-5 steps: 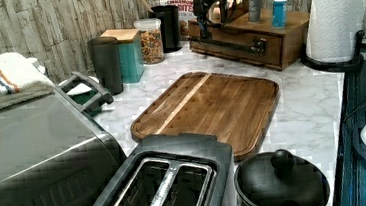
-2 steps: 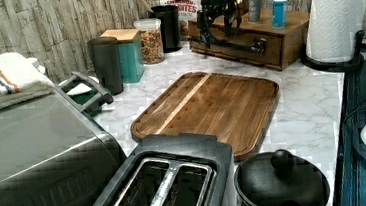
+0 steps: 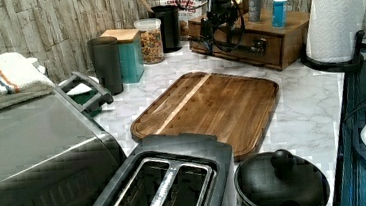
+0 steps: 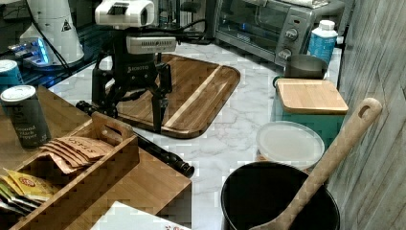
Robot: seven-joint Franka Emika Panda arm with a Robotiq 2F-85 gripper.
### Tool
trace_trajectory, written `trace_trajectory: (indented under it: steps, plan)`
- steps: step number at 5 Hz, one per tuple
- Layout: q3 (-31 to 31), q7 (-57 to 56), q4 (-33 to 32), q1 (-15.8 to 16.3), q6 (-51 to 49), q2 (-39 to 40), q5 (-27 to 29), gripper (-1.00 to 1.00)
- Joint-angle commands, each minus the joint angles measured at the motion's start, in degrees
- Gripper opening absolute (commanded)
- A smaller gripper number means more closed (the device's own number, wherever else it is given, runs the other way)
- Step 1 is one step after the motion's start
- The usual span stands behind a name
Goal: Open the drawer.
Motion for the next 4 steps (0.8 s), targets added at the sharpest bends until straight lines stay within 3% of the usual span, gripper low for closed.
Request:
trace_trajectory:
  steps: [1, 4]
  plan:
    - [3.9, -2.4, 2.9, -2.8, 0.8, 2.4, 5.3, 1.0]
    - [7.2, -8.4, 8.3, -3.9, -2.0, 6.3, 8.0, 1.0]
